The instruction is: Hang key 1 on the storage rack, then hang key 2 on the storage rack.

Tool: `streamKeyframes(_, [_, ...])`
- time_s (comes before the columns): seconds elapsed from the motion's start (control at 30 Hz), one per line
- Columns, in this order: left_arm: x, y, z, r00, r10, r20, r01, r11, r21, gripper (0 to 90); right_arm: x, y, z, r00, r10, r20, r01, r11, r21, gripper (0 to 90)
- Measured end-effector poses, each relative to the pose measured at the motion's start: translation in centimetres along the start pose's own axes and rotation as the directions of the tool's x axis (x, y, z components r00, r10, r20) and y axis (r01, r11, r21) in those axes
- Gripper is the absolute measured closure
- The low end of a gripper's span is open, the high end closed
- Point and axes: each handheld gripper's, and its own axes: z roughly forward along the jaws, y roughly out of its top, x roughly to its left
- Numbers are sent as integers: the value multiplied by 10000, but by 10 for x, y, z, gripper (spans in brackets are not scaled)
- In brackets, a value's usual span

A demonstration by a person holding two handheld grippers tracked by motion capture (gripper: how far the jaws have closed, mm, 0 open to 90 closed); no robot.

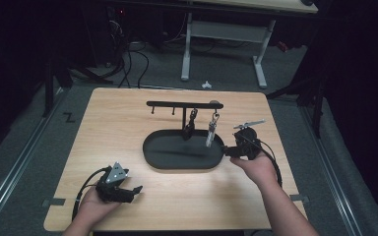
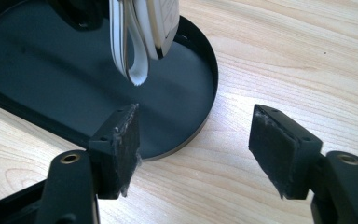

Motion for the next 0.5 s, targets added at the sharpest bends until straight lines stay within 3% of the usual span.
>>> streamKeyframes(0.33, [-3, 1, 3, 9999, 158, -55, -158, 9999, 29, 196, -9, -35, 3, 9998, 112, 167, -92, 9939, -1101, 316])
streamKeyframes(0.4, [-3, 0, 1, 9997, 172, -183, -174, 9998, -78, 198, -12, -52, 6, 9994, 213, 266, -169, 9874, -1571, 314])
streamKeyframes(0.5, [-2, -1, -1, 9995, 117, -292, -122, 9998, -175, 199, -15, -63, 9, 9993, 299, 225, -252, 9817, -1889, 307])
